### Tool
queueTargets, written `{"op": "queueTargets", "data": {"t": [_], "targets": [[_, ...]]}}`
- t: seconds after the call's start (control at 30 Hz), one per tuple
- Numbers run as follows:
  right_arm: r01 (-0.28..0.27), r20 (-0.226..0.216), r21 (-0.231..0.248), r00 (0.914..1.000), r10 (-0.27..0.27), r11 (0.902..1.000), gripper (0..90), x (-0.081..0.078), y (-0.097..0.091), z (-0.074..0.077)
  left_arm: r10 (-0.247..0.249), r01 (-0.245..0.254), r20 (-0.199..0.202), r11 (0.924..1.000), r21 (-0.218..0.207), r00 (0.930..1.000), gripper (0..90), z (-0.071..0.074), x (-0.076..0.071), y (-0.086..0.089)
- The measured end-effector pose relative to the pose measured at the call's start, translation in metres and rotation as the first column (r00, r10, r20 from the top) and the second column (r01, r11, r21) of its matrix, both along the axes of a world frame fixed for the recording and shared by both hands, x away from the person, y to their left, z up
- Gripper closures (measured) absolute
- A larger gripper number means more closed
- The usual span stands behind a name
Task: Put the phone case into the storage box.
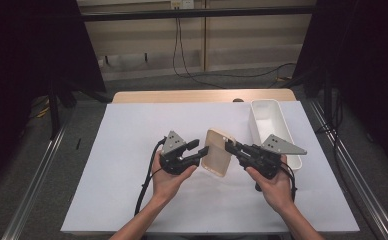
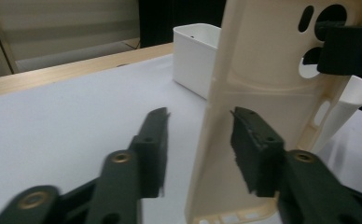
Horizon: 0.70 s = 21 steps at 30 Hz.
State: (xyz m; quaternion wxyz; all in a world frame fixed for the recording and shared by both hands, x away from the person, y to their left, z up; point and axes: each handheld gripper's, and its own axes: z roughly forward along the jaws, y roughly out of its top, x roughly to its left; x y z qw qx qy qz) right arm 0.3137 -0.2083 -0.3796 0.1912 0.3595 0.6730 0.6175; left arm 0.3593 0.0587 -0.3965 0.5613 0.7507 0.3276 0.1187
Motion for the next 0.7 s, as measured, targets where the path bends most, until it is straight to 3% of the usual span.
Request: {"op": "queueTargets", "data": {"t": [0.4,0.6,0.7], "targets": [[-0.001,0.015,0.005,0.9999,0.001,1.0000,80.7,0.004,-0.011,0.002,0.064,-0.065,0.023,0.9970,0.041,0.9977,9.1,0.002,0.000,0.025],[-0.007,0.013,0.007,0.9999,0.007,1.0000,80.7,0.006,-0.015,0.002,0.094,-0.094,0.037,0.9954,0.019,0.9949,4.3,0.002,-0.004,0.037],[-0.001,0.018,0.008,0.9998,0.001,1.0000,80.7,0.006,-0.018,0.003,0.121,-0.127,0.076,0.9892,0.074,0.9897,3.8,0.002,-0.006,0.040]]}}
